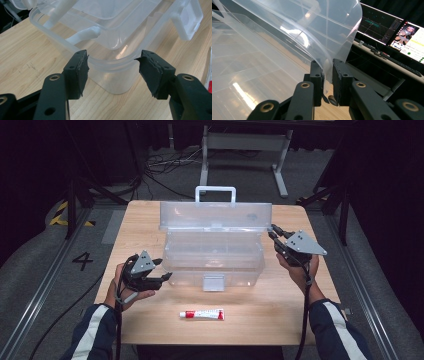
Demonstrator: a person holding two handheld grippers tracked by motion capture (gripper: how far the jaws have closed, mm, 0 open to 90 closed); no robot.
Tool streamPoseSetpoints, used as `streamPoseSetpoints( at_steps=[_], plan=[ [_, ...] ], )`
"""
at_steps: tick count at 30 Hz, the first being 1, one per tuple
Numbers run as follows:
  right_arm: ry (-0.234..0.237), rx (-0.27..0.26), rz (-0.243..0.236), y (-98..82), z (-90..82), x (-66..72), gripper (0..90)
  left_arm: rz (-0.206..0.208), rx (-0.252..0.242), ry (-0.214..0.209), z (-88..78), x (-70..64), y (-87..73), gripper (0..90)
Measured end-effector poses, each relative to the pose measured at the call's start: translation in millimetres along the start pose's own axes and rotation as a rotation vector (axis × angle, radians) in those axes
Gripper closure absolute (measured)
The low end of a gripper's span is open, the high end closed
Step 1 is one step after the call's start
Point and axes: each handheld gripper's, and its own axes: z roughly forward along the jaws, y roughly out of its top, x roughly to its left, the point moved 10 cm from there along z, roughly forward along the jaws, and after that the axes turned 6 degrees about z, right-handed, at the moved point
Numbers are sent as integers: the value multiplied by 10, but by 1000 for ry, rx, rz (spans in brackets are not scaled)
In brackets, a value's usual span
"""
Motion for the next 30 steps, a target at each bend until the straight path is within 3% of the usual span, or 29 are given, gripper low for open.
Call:
streamPoseSetpoints(
  at_steps=[6,14,16,21,24,30],
  plan=[
    [-24,4,-8,44,29,-32,810,22,3,10,1,-2,21,401],
    [-41,2,10,95,75,-76,817,15,-15,7,-22,-5,37,428],
    [-49,11,4,111,82,-80,819,15,-39,-7,-71,-10,66,494],
    [-59,22,7,132,104,-103,823,51,-56,-28,-95,-96,139,508],
    [-58,24,11,142,113,-109,823,69,-50,-37,-68,-133,162,524],
    [-55,34,18,170,140,-136,825,100,-28,-94,44,-221,199,538]
  ],
)
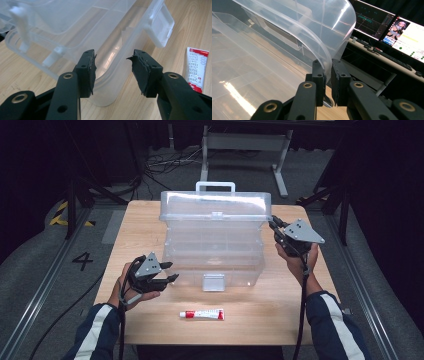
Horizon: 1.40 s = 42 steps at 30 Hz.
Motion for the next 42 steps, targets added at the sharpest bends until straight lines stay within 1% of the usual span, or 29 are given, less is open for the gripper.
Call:
streamPoseSetpoints(
  at_steps=[3,5,7,8,10,12,16,18,20,21,23,24,27,29,31,32,34,36,38,42],
  plan=[
    [1,4,14,17,20,-14,826,16,14,-34,56,-34,9,568],
    [-2,9,13,30,31,-22,827,18,24,-34,83,-31,13,584],
    [-1,15,20,45,47,-36,828,11,23,-44,94,-19,19,613],
    [-3,15,21,50,53,-40,829,15,27,-40,100,-6,17,629],
    [-5,19,28,67,73,-52,830,20,47,-45,120,14,5,641],
    [-9,20,30,81,89,-60,831,23,48,-65,133,14,12,648],
    [-9,22,42,102,118,-82,833,50,70,-95,142,12,20,678],
    [-11,22,45,111,130,-89,834,55,79,-114,160,6,33,682],
    [-14,22,48,119,142,-97,836,73,96,-124,173,3,41,696],
    [-15,23,45,123,149,-102,836,89,100,-126,175,3,44,704],
    [-18,26,45,130,159,-110,838,96,109,-131,171,0,49,714],
    [-21,26,45,133,164,-116,838,107,113,-134,161,6,47,719],
    [-27,22,54,139,176,-122,841,114,111,-137,149,15,48,731],
    [-32,23,58,142,183,-122,842,129,119,-138,134,16,46,740],
    [-36,26,59,144,186,-125,843,136,117,-137,122,21,47,748],
    [-38,26,61,144,187,-126,844,131,109,-139,113,27,49,752],
    [-42,29,63,147,187,-126,844,128,107,-131,91,56,46,761],
    [-45,32,61,148,185,-122,844,115,102,-131,79,73,42,769],
    [-49,34,62,148,178,-122,844,111,104,-117,75,96,37,766],
    [-55,38,59,152,171,-111,844,114,101,-129,77,104,37,768]
  ],
)
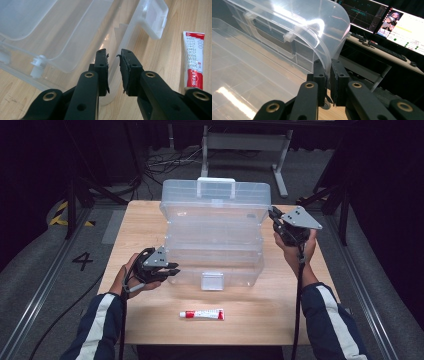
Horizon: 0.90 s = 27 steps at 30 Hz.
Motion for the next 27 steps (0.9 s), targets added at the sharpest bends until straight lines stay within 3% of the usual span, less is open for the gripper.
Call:
streamPoseSetpoints(
  at_steps=[13,27],
  plan=[
    [1,23,42,69,116,-70,846,7,-10,1,4,20,-6,766],
    [13,83,72,144,260,-148,846,-5,-31,-4,21,19,-19,750]
  ],
)
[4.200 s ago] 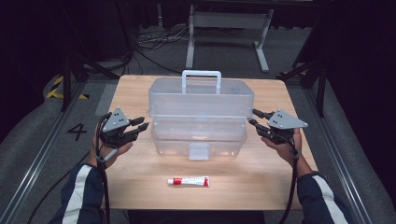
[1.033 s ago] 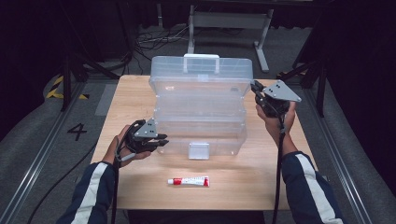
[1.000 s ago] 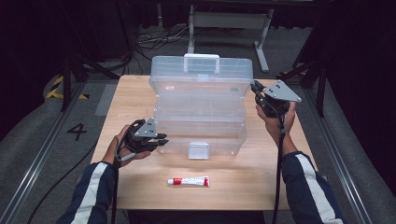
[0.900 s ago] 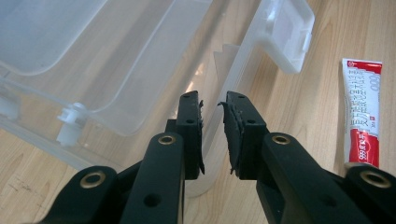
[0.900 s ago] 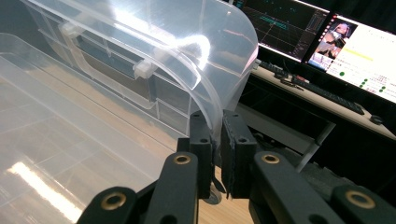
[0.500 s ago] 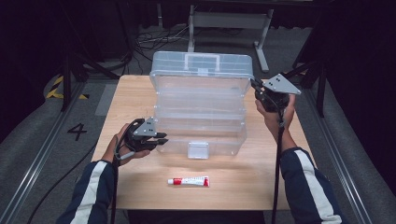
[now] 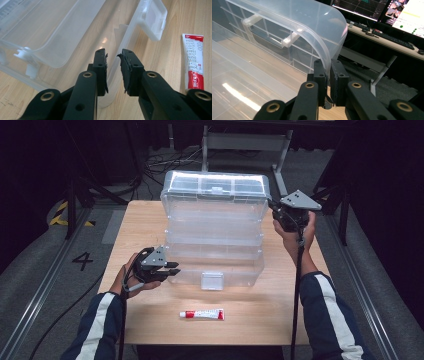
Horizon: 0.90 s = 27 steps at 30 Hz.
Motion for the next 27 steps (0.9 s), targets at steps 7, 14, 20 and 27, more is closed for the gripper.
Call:
streamPoseSetpoints(
  at_steps=[7,14,20,27],
  plan=[
    [9,21,13,28,60,-38,846,5,5,-1,0,2,1,752],
    [28,48,30,68,142,-95,845,6,10,6,3,-5,5,749],
    [16,54,27,91,207,-114,844,10,9,3,3,-1,2,749],
    [10,51,31,109,263,-133,844,9,8,7,3,-3,1,748]
  ],
)
